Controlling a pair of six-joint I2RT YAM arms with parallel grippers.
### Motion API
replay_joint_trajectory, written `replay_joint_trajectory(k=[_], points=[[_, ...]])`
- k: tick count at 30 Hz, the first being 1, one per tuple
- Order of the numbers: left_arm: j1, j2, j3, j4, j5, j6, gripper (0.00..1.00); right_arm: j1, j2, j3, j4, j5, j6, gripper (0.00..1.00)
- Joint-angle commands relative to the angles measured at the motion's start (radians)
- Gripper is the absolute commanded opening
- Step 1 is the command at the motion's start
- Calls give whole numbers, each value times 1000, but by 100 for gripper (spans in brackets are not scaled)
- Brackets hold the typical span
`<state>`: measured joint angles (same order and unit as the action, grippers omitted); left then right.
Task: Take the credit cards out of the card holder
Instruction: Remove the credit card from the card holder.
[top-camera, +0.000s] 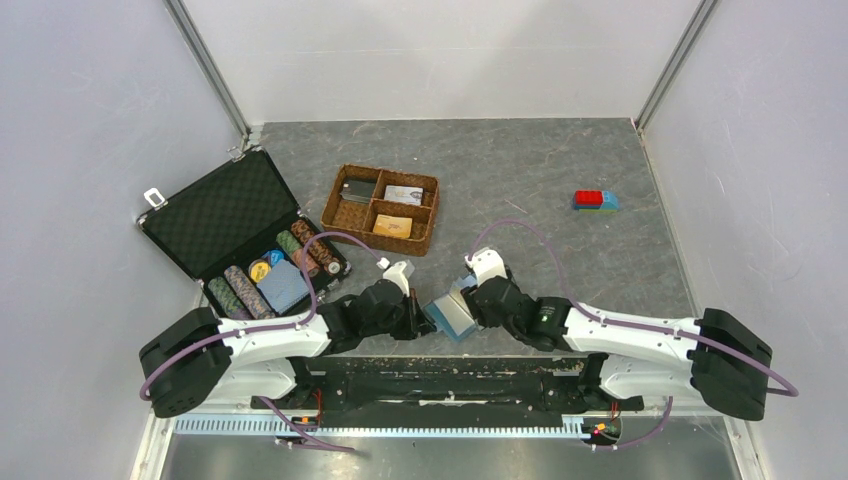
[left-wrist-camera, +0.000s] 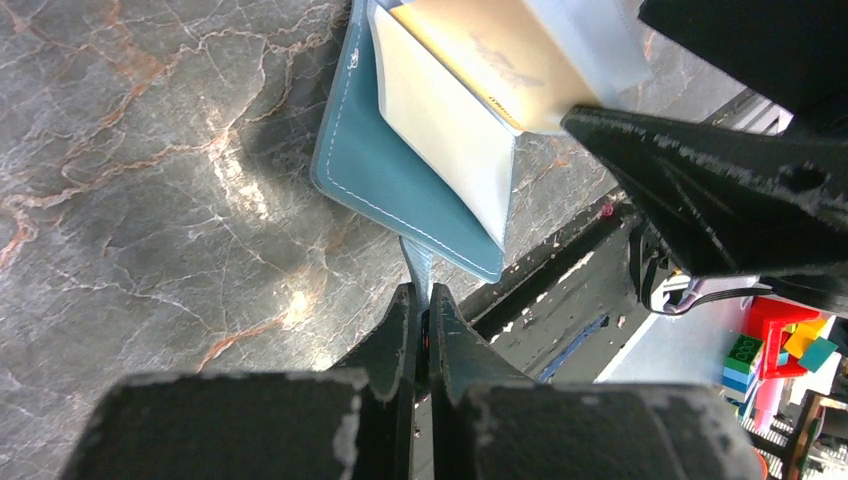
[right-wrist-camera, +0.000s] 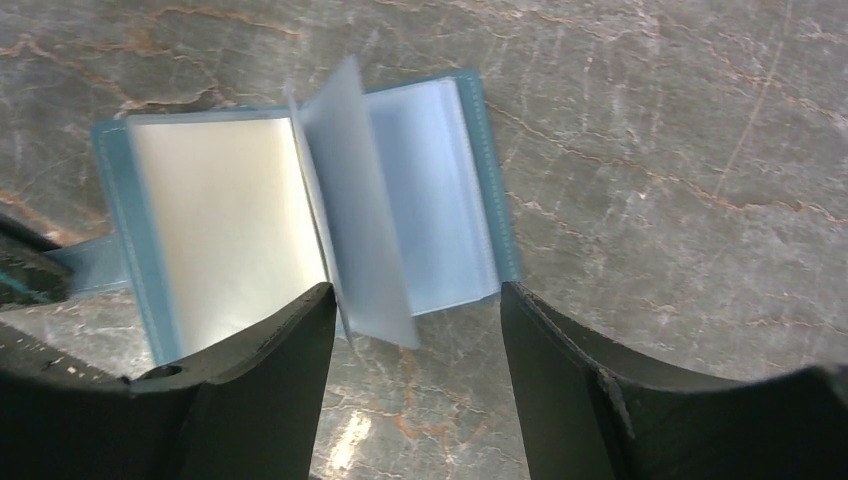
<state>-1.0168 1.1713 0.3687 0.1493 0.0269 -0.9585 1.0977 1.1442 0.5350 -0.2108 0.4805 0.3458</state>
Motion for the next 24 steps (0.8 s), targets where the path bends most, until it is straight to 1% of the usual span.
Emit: replay_joint_trajectory(k=[1,5,7,10,11,15,17,19,22,24], points=[[-3,-17,28,-70,-59,64,2,-51,-21,36,-17,32,-25,64],[-2,-48,47,-140,-106,79,4,-109,-26,37,-24,-23,-35,63],[2,-61,61,-193,-138,85,11,-128,-34,42,-23,-50,-39,62],[9,-72,87,-239,-161,89,30,-137,-52,60,-28,-89,-41,59],[10,-75,98,-249,-161,87,34,-137,-58,72,-30,-104,-41,59],[11,-85,156,-274,-142,76,43,-146,-84,88,-7,-190,-50,51],[11,-89,193,-275,-129,68,45,-166,-90,77,26,-251,-57,45],[11,-85,216,-248,-111,57,45,-209,-85,59,58,-323,-55,39],[10,-56,229,-164,-66,30,43,-257,-76,35,121,-443,-52,34],[10,-10,242,-112,-44,21,41,-284,-68,11,171,-503,-46,32]])
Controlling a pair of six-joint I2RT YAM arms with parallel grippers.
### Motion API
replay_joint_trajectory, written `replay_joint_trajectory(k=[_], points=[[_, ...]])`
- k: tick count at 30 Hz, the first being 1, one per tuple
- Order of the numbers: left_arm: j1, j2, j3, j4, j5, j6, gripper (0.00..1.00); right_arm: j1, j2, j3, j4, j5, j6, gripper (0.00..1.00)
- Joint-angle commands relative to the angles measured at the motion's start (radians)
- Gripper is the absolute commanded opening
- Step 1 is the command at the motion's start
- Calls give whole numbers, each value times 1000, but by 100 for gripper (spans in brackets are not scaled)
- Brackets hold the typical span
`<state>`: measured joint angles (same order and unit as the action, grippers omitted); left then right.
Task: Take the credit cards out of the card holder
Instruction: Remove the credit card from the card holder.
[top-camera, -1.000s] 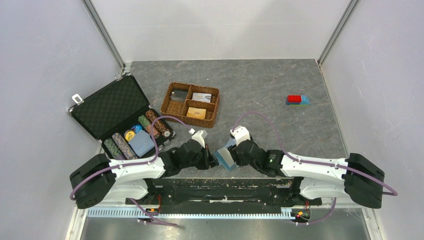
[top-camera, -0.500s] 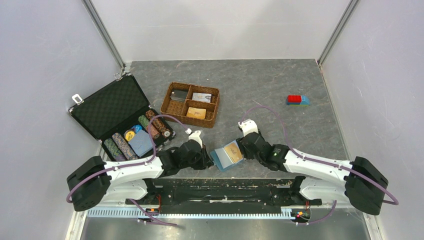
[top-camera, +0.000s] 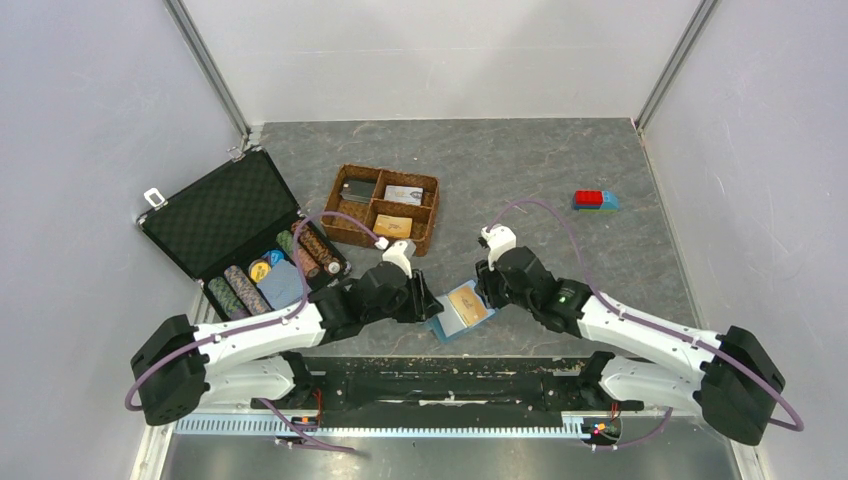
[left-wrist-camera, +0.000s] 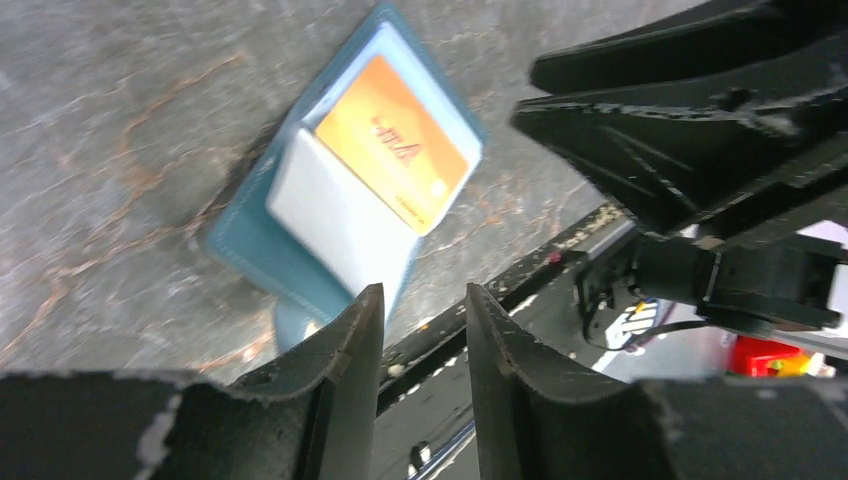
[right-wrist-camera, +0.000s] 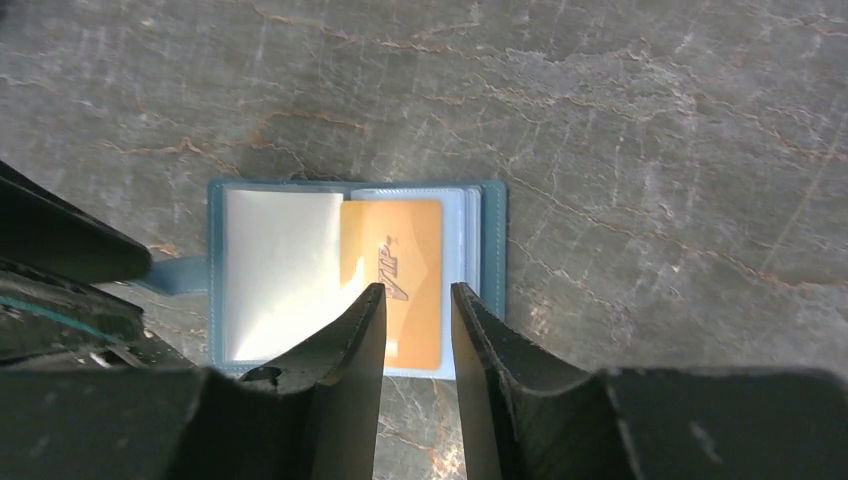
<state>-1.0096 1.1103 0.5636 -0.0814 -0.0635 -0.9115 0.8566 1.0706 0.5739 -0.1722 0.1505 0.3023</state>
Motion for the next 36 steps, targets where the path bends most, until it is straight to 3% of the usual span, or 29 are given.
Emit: replay_joint_trajectory(k=[1,8,14,26,36], points=[[4,80,59,135,57,-26,40,-59,15,-35,151,-205,2,32],[3,263,53,307,67,-74,35,-151,97,-100,305,-370,30,29],[3,356,8,391,30,-119,36,-187,149,-139,336,-387,24,29],[3,407,-50,461,-14,-127,41,-213,184,-232,407,-427,53,28],[4,425,-126,639,14,-138,46,-223,172,-293,451,-443,91,25]])
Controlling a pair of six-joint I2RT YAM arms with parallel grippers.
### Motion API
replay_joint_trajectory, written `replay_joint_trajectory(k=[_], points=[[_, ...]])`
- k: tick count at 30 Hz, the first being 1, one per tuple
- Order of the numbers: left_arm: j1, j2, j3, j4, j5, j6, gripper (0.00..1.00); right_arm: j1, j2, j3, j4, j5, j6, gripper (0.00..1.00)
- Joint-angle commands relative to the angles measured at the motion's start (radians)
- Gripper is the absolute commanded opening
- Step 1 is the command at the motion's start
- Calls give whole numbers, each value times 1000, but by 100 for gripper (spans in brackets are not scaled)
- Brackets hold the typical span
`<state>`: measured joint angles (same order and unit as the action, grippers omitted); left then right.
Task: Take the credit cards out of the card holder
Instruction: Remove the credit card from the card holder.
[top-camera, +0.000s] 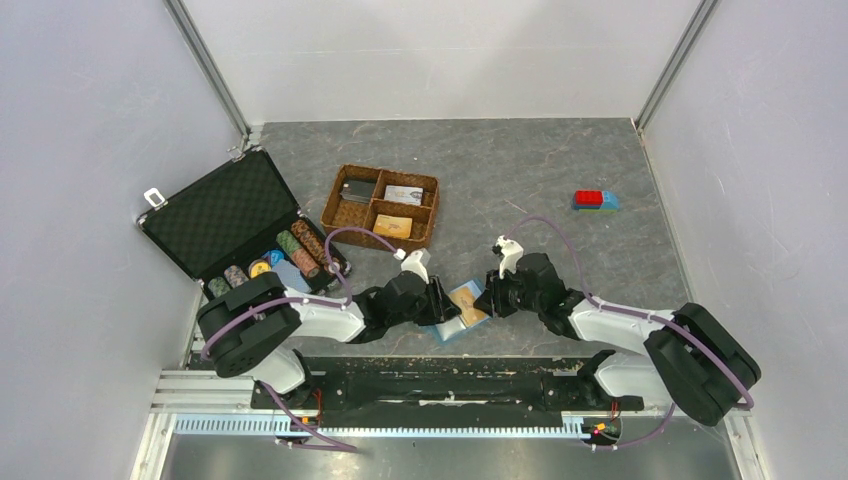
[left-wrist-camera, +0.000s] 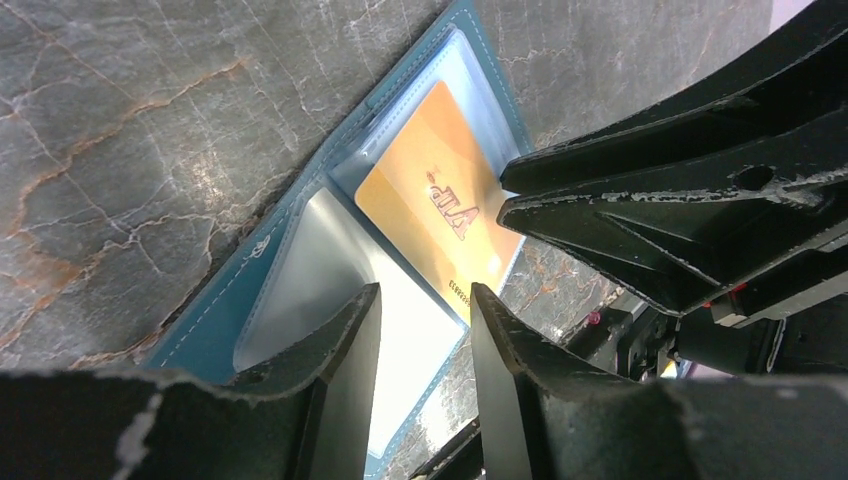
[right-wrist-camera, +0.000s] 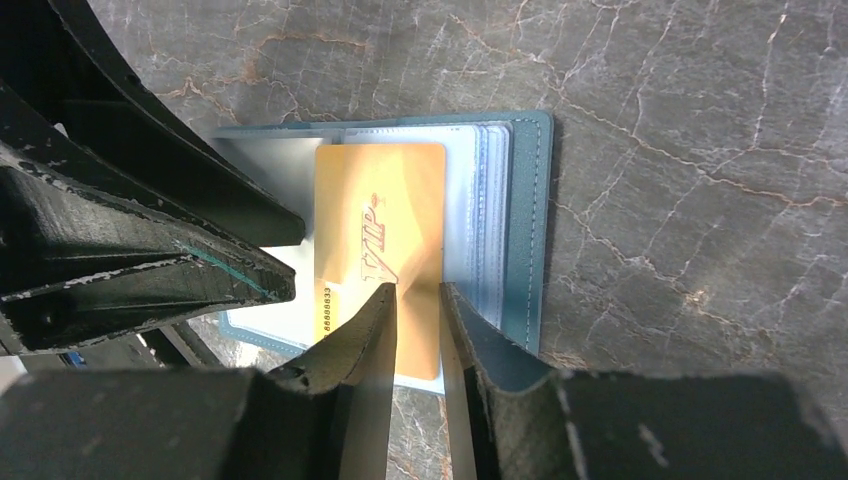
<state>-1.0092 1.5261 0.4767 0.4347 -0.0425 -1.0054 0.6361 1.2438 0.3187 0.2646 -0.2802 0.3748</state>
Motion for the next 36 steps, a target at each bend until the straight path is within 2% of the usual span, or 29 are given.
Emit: replay_joint_trajectory(k=[1,16,22,29,36], points=[[3,9,-46,143,-4,-46,46,-4,-2,-45,19,-12,22,25],[3,104,-69,317,38,-71,45,-19,2,-105,82,-42,80,23],[3,106,-78,344,38,-81,37,-24,1,-115,91,-40,90,23],[8,114,-116,460,80,-139,23,-27,-11,-119,92,-34,97,23],[26,181,-114,585,151,-190,23,-27,-10,-125,96,-38,99,23]])
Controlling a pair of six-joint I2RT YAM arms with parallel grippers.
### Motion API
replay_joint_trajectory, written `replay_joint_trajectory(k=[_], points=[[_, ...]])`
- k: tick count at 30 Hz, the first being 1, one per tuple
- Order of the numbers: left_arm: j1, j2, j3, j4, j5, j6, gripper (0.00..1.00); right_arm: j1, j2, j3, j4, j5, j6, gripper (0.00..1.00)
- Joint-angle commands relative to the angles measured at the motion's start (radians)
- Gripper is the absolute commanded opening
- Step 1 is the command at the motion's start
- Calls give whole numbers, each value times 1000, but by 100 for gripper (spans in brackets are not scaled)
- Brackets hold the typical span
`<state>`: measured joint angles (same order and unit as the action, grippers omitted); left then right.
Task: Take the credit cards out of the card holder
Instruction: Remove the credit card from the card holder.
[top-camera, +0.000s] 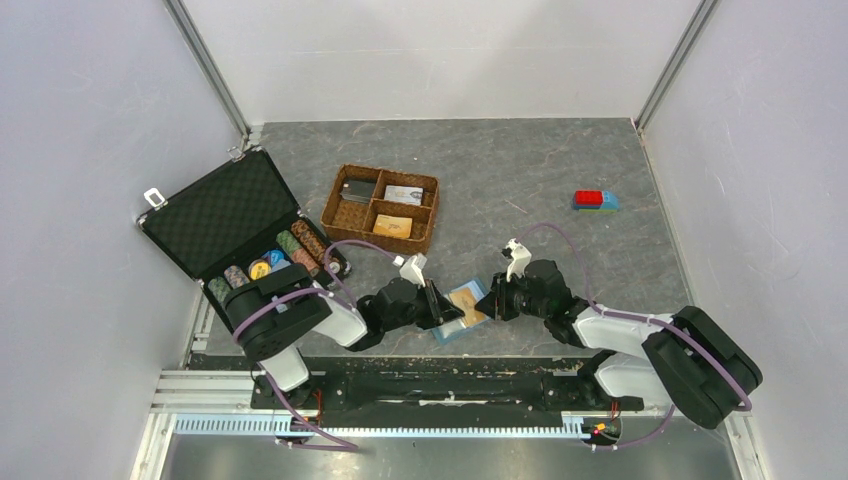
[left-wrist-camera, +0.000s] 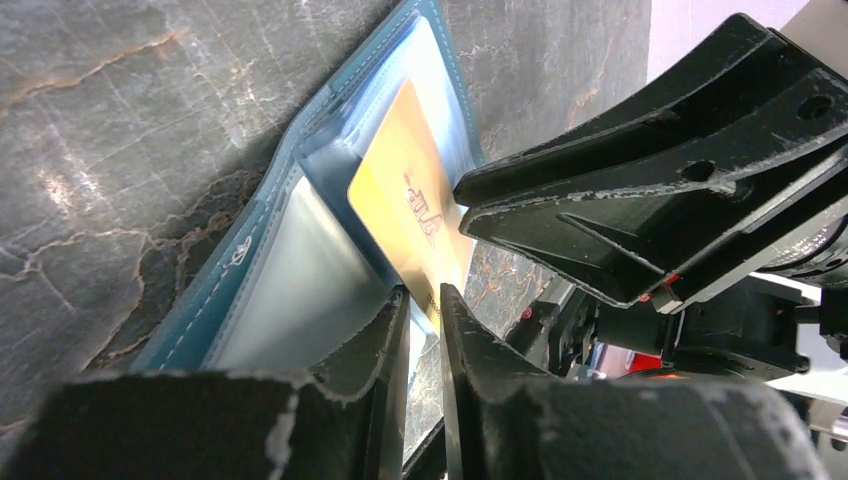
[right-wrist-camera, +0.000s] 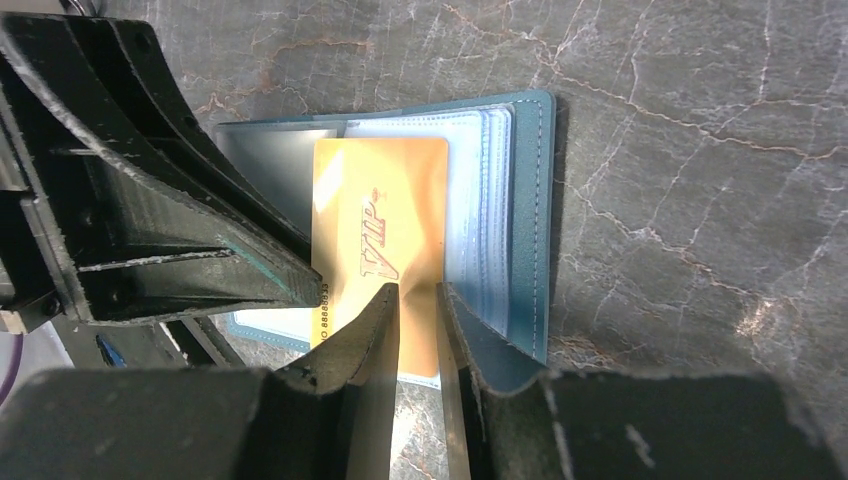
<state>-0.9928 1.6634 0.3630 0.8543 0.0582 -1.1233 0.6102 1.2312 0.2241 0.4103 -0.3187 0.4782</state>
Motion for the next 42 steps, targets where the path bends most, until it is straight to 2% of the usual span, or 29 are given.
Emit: replay_joint_trajectory(k=[1,9,21,33,35,36,37,42], points=[[12,54,-6,187,54,-83,22,-2,2,-31,-50,0,-4,23],[37,95,-59,282,53,-131,3,-8,-3,-39,-54,13,-6,23],[70,24,-117,186,45,-123,2,-23,-7,-41,-79,38,-15,23],[106,-134,-162,24,39,-69,2,-27,-14,-2,-126,30,-44,23],[111,-172,-151,-68,45,-42,2,-27,-23,9,-137,17,-55,23],[112,-191,-137,-120,51,-11,2,-27,-29,18,-146,4,-66,28],[113,-211,-124,-167,55,16,2,-27,-31,30,-156,-8,-81,23],[126,-332,-95,-335,66,108,2,-29,-55,128,-265,-46,-201,24]])
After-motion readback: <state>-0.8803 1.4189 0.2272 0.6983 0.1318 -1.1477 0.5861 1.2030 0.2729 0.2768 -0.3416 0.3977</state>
